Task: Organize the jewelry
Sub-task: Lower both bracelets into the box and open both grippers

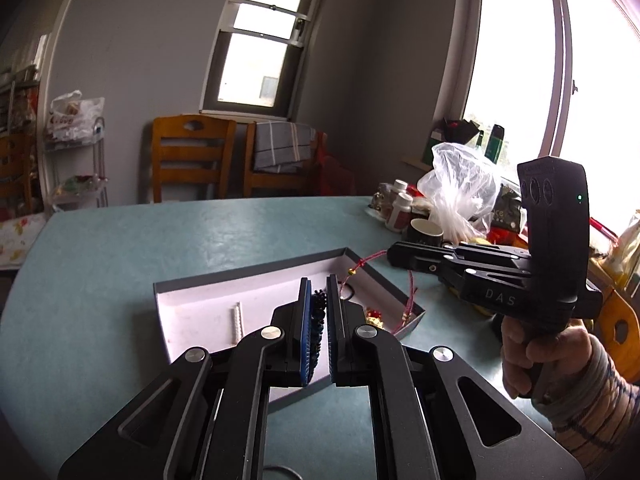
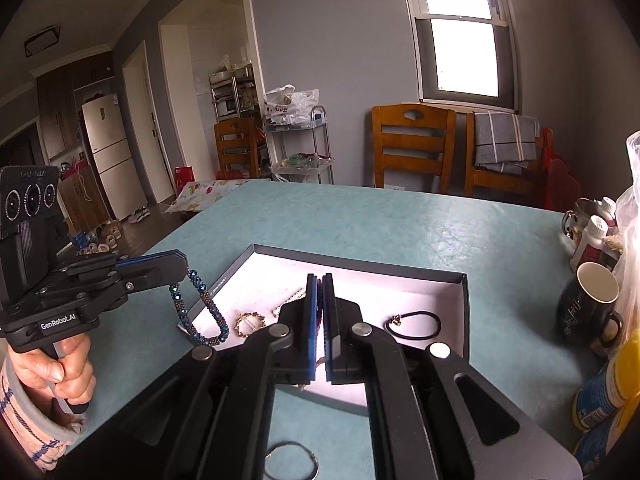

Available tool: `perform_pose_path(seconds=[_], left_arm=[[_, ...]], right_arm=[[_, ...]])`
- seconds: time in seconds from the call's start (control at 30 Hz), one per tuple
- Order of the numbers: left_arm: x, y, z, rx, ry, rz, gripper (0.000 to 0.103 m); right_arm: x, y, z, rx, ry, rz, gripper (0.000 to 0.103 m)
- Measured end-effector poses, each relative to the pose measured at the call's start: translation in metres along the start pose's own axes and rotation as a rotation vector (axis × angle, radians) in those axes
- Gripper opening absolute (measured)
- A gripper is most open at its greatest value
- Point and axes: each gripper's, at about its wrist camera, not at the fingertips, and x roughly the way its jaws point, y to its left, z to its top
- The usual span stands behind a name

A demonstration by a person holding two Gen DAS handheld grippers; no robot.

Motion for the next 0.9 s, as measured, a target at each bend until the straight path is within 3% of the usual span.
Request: perform_pose_path(seconds=[0.2,0.37,0.5,0.67,0.7,0.77,0.8,0.83,0.9], left_arm=[[0.048,0.016,0.007,-0.041,0.041,0.021,0.007],[0.086,0.027,-0.005,-0.075,0.153,0.051,0.007],[0.103,0.034,-0.019,-0.099,0.247,0.079,0.007],[0.106,0.037,-0.024,-0.101,0.275,0.073,0.007],[0.106,0.037,-0.025,-0.101,0.280,0.073,0.010],[0.104,0.037,-0.026,-0.101,0.270,0.083,0.030],[0.104,0.036,-0.025,-0.096,0.261,0.090,0.046],[0.102,0.035,-0.024,-0.087,0.251,0.097,0.051],[0.097,0.034,-0.023,-0.078,0.235,0.103,0.054]], right_arm=[[0.046,-0.018,0.005,0.049,0.034,-0.018,0.002],[0.077,-0.038,-0.006,0.112,0.071,-0.014,0.002],[0.096,-0.054,-0.020,0.150,0.132,-0.026,0.002],[0.102,-0.062,-0.025,0.165,0.157,-0.044,0.003],[0.102,-0.062,-0.026,0.168,0.160,-0.044,0.004],[0.101,-0.062,-0.028,0.167,0.157,-0.041,0.006],[0.099,-0.061,-0.028,0.166,0.155,-0.042,0.013],[0.097,-0.060,-0.028,0.164,0.148,-0.044,0.018],[0.091,-0.057,-0.028,0.157,0.130,-0.047,0.040]])
